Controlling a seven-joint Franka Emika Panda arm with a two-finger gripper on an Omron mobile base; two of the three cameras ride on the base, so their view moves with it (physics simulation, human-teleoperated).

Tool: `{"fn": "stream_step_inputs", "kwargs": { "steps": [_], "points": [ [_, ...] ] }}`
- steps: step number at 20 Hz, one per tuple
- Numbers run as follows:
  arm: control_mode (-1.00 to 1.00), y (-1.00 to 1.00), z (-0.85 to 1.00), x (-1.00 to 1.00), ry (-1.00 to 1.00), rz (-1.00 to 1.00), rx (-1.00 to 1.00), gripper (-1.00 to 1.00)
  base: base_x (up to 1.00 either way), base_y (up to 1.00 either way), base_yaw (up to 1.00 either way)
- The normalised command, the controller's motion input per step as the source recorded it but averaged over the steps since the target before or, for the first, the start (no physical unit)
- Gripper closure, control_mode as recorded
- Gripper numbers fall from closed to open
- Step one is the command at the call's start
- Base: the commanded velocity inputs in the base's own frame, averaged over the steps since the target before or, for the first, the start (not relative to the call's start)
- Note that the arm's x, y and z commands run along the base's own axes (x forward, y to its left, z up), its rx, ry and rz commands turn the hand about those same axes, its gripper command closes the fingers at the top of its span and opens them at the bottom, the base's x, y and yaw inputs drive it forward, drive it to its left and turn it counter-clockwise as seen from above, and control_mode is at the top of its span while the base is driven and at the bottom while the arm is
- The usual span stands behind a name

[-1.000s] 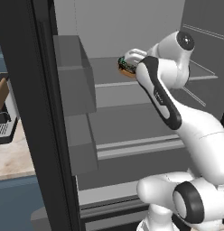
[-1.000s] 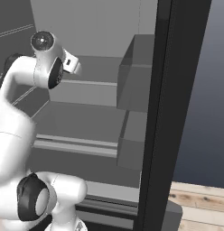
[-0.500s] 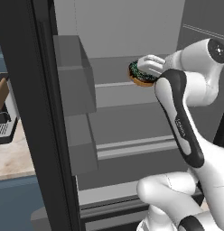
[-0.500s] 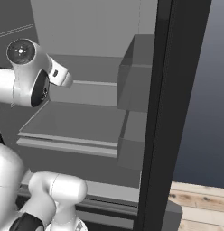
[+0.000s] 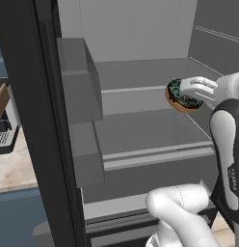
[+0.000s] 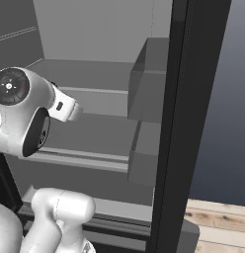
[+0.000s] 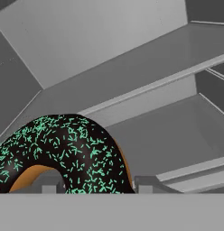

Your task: Take the donuts from the fridge and place them on the empty tray on the dining counter.

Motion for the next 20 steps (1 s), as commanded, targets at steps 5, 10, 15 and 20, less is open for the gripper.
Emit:
{"fn": "stream_step_inputs", "kwargs": {
  "steps": [5, 10, 15, 20],
  "points": [
    [1.00, -0.26, 0.03, -0.80, 0.00, 0.00, 0.00, 1.00, -0.20, -0.02, 0.00],
    [1.00, 0.00, 0.00, 0.00, 0.00, 0.00, 0.00, 1.00, -1.00, 0.00, 0.00],
    [1.00, 0.00, 0.00, 0.00, 0.00, 0.00, 0.00, 1.00, -1.00, 0.04, 0.00],
    [1.00, 0.00, 0.00, 0.00, 0.00, 0.00, 0.00, 1.00, -1.00, 0.11, -0.16]
  ]
}}
